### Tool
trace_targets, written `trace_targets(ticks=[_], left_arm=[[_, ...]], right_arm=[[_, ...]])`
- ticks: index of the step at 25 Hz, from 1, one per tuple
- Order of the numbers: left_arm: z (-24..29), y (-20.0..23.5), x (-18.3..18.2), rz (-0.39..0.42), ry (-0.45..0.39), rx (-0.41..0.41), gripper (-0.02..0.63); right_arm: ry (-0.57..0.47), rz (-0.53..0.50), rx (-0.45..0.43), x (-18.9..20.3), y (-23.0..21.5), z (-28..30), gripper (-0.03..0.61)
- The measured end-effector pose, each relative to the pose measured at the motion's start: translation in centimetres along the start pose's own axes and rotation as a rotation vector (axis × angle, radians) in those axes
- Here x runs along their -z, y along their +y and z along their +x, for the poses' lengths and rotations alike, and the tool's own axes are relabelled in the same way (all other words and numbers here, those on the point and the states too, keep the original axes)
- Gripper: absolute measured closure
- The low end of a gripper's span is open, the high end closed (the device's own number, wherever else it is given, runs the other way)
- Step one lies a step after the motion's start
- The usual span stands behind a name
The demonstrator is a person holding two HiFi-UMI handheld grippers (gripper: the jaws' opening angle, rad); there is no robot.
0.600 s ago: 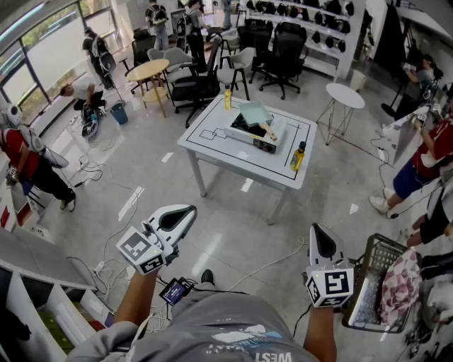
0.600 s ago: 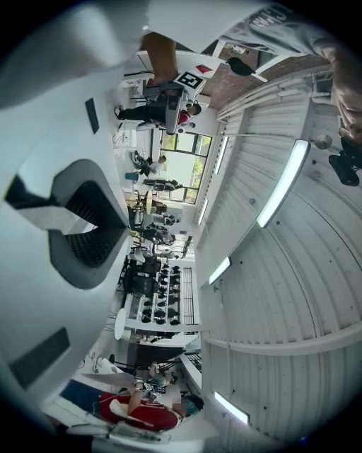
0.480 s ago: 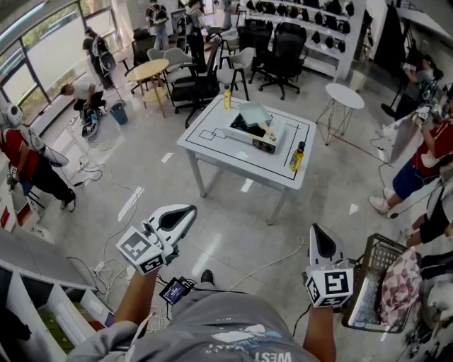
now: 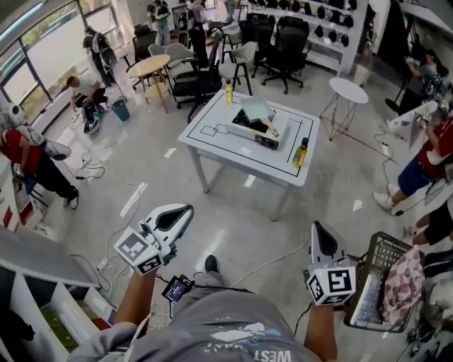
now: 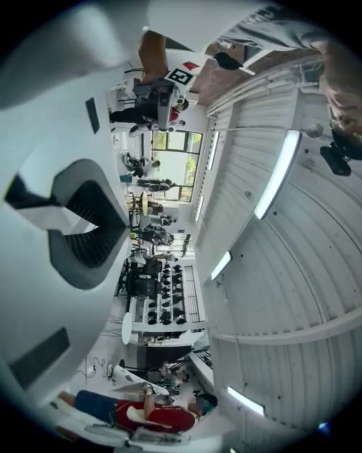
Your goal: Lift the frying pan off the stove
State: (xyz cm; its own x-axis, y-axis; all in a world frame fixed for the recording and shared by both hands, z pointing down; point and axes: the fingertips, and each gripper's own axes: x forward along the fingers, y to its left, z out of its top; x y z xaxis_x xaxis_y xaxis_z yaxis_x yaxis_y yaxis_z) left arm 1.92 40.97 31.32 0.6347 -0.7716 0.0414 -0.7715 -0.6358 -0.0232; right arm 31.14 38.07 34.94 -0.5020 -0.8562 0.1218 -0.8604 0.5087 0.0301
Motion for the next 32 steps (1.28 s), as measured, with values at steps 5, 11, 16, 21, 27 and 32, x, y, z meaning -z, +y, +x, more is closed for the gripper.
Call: trace_targets(ticks=[5, 11, 16, 21, 27, 32], left_arm=[[1.4, 2.9, 1.6, -0.033, 0.019, -0.007, 0.618], [4.8, 6.3, 1.4, -0.032, 0.021, 0.073, 0.618], [7.5, 10.1, 1.0, -0.035, -0.035, 0.072, 0.618], [9.8, 15.0, 1.5, -0.053, -0.005, 0.128, 0.618], [11.7, 20.4, 2.5, -0.103, -0.017, 0.153, 0.618], [11.8, 24.7, 2.7, -0.125, -0.02, 0.184, 0.618]], right_arm=[[0.017, 0.017, 0.01, 0.7, -0.6, 2.6, 0.568], [0.055, 0.041, 0.074, 1.4, -1.1, 5.5, 0.568], [0.035, -0.032, 0.076, -1.4, -2.2, 9.8, 0.568], [0.065, 0.001, 0.126, -1.7, -1.4, 13.7, 0.568], [0.104, -0.011, 0.157, -2.7, -1.0, 18.7, 0.568], [0.118, -0.009, 0.195, -3.6, 0.7, 22.0, 0.568]])
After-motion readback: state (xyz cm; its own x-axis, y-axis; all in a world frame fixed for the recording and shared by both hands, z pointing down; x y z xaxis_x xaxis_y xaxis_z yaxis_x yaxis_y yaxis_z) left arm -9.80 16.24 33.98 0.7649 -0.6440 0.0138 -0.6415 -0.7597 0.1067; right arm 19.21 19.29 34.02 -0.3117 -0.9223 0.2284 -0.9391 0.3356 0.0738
